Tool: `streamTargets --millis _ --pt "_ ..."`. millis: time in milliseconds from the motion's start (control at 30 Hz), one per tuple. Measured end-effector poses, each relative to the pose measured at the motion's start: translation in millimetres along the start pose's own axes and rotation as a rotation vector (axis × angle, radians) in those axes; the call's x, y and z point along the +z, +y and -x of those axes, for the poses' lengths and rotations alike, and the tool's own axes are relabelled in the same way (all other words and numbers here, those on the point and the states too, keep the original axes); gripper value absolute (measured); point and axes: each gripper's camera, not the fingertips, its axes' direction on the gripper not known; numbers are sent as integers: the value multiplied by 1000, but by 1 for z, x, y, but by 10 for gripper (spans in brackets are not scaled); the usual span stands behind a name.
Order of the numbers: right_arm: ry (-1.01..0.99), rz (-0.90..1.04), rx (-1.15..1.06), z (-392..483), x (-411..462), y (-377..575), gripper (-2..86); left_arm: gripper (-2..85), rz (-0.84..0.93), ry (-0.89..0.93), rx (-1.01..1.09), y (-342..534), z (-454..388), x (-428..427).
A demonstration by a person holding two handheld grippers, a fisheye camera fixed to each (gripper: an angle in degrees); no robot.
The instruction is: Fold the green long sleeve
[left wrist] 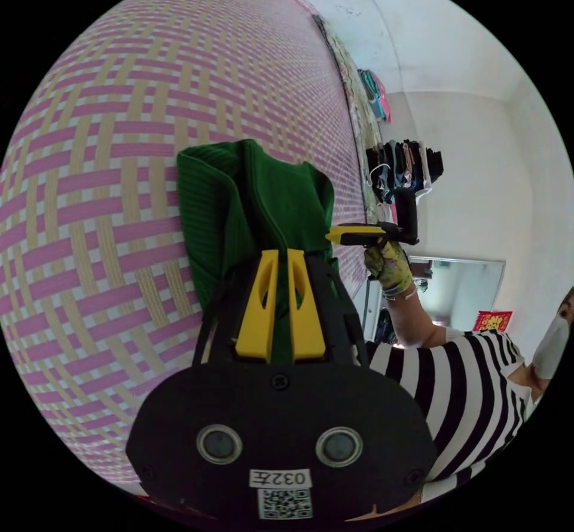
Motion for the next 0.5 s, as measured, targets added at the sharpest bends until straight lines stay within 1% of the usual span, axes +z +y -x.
streamTargets --millis 100,167,200,267,333,400,467,500 --pt "-9 -35 -13 4 -15 1 8 -16 19 2 0 -2 1 5" --pt "21 -44 -9 1 -20 1 9 -16 26 16 -15 -1 4 9" --pt "31 -38 -2 -2 -18 1 10 -16 28 11 -24 0 7 10" --pt "31 3 40 -22 -1 -3 21 -14 77 -60 -66 0 20 23" --pt "27 31 58 -33 11 -4 38 -9 105 -24 -85 -1 31 29" --pt "-34 -19 47 -34 2 -1 62 -6 58 -2 -65 -1 33 16" --pt "-66 -101 37 -34 -22 2 77 3 -81 90 13 3 37 -17" --pt "-66 -124 40 -36 -29 3 79 8 -113 107 10 3 41 -25"
